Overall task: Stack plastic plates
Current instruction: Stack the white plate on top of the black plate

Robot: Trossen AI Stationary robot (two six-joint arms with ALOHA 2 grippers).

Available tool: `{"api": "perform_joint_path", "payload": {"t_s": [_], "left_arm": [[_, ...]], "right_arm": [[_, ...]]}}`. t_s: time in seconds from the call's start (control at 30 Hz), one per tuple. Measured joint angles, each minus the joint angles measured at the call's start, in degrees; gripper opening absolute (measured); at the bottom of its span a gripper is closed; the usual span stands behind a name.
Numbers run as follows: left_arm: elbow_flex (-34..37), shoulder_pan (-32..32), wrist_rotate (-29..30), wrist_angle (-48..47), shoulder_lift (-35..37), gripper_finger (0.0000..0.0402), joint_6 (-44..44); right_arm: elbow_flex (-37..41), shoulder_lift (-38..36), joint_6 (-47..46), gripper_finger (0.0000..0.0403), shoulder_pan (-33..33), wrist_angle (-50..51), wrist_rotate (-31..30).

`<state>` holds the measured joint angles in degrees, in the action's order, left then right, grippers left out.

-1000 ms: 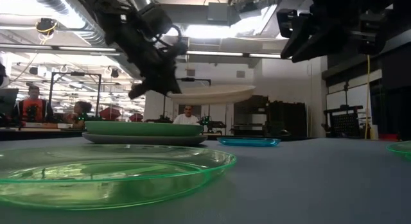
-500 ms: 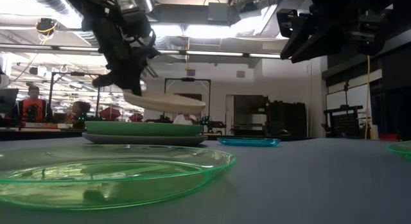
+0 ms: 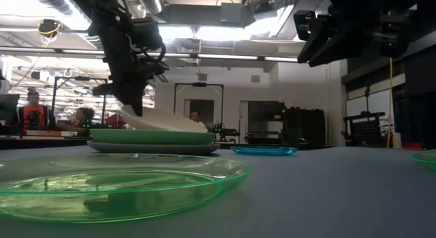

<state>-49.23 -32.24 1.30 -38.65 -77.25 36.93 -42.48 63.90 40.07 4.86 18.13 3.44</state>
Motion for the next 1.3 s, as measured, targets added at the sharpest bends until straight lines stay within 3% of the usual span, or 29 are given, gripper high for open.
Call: {"api": "perform_joint_path", "payload": {"t_s": [0.83,1.3], "left_arm": [[0.0,1.71,0.76,-0.85,0.0,0.0022,-0.02],[0.0,2.06,0.77,-0.81,0.0,0.0097,-0.07]], "right_arm": [[0.0,0.03,0.04,0.0089,0.0,0.0,0.0],[0.0,0.04,0.04,0.0089,0.0,0.0,0.0]]}}
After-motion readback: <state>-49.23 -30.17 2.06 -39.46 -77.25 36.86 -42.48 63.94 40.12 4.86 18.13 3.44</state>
